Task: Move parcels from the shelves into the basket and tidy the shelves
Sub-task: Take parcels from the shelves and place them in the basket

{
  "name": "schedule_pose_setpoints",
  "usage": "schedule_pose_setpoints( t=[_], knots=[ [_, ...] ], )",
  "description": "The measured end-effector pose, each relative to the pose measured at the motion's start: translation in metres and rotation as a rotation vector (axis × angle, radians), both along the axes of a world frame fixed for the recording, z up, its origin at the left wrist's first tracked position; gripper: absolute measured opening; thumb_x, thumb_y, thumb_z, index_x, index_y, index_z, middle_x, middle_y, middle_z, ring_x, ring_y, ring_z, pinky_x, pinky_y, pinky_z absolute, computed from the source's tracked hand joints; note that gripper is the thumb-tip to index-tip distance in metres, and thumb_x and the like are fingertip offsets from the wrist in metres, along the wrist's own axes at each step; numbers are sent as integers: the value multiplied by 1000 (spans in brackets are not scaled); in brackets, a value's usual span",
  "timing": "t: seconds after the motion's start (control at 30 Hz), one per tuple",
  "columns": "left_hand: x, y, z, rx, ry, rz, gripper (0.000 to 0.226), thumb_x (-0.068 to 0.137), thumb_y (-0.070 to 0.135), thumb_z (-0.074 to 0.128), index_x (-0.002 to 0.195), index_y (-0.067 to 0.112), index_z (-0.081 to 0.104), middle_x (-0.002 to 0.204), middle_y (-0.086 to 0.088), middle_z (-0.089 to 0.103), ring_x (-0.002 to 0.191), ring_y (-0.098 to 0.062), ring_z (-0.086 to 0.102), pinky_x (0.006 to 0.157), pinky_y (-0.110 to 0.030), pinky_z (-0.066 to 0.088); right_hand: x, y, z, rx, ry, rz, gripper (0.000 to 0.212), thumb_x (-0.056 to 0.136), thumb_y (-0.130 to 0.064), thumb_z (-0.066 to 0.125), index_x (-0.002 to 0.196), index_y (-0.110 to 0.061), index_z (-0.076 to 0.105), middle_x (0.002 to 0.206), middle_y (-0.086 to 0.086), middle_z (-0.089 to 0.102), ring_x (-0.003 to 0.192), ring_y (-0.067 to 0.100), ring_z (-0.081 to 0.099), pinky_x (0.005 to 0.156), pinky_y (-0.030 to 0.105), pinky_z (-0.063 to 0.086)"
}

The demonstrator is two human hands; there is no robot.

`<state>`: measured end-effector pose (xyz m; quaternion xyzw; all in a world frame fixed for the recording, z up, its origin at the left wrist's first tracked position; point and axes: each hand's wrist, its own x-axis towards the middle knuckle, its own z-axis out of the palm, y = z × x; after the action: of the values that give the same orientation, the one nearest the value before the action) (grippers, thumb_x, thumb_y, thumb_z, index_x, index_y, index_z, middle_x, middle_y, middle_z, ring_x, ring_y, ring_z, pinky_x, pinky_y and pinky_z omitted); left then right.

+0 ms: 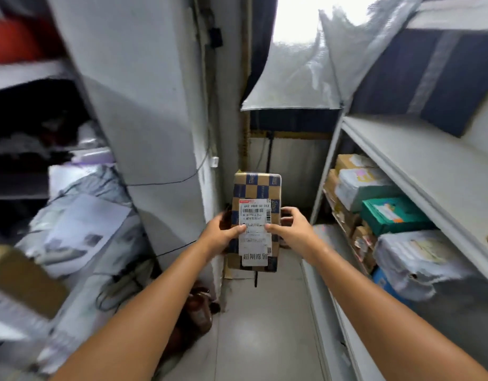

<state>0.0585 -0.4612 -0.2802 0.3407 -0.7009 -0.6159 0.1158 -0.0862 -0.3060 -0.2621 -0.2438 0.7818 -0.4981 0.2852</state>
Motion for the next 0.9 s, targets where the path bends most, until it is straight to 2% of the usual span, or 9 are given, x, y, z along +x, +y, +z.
schedule_pose_setpoints(
  t=[0.07, 0.17, 0.27, 0.37, 0.53, 0.63, 0.7, 0.8, 0.9],
  knots=[
    [25, 9, -3, 17, -19, 83, 69, 81, 40, 76, 139, 25, 42, 123, -2, 64, 100, -17, 67, 82, -43, 59, 12, -5, -5, 27, 5, 73, 63, 79, -28, 82, 129, -24, 45, 119, 3, 60, 105, 19, 63, 85, 44, 59],
    [70, 22, -4, -26, -34, 205, 51, 88, 37, 70, 133, 29, 46, 118, 4, 62, 94, -7, 61, 73, -28, 55, 41, -15, -4, 58, -8, 200, 65, 81, -27, 80, 134, -26, 42, 111, -2, 60, 98, 15, 64, 81, 41, 60],
    [118, 26, -6, -60, -43, 333, 53, 86, 40, 73, 132, 30, 48, 122, 6, 60, 105, -12, 60, 92, -36, 54, 78, -29, 0, 68, 0, 310, 70, 82, -25, 79, 139, -28, 39, 103, -7, 59, 90, 8, 63, 70, 31, 57],
    [168, 27, -7, -29, -48, 441, 54, 83, 39, 76, 125, 38, 42, 123, 8, 58, 112, -17, 58, 100, -43, 50, 118, -43, -1, 66, -23, 399, 75, 81, -24, 81, 141, -28, 38, 103, -7, 62, 92, 8, 64, 74, 33, 58],
    [248, 34, -17, 10, -27, 605, 69, 77, 35, 81, 136, 34, 46, 126, -4, 64, 111, -25, 64, 91, -48, 56, 188, -60, -6, 68, -23, 563, 76, 79, -22, 82, 140, -29, 37, 109, -4, 63, 97, 14, 65, 85, 41, 58],
    [295, 50, -22, 66, 0, 687, 68, 82, 27, 79, 139, 31, 43, 128, -5, 63, 112, -26, 64, 87, -47, 58, 233, -64, -16, 69, -23, 638, 73, 78, -22, 83, 137, -29, 40, 109, -4, 66, 98, 15, 67, 90, 42, 57],
    [327, 62, -29, 102, -1, 735, 66, 83, 28, 78, 138, 36, 43, 124, -5, 64, 105, -23, 67, 84, -48, 59, 263, -64, -23, 68, -13, 688, 72, 78, -22, 83, 137, -26, 42, 112, -3, 67, 101, 15, 66, 91, 40, 56],
    [374, 81, -43, 148, 21, 822, 64, 84, 26, 77, 138, 36, 43, 116, -6, 66, 99, -24, 69, 83, -53, 58, 311, -61, -37, 70, -31, 768, 69, 79, -20, 82, 136, -25, 44, 120, -1, 66, 104, 16, 65, 93, 46, 55],
    [413, 98, -52, 132, 19, 900, 64, 85, 25, 76, 139, 33, 42, 113, -7, 62, 99, -22, 66, 75, -45, 60, 354, -63, -48, 86, -32, 848, 74, 80, -20, 82, 141, -24, 40, 127, 0, 63, 107, 18, 63, 93, 44, 55]
  ],
)
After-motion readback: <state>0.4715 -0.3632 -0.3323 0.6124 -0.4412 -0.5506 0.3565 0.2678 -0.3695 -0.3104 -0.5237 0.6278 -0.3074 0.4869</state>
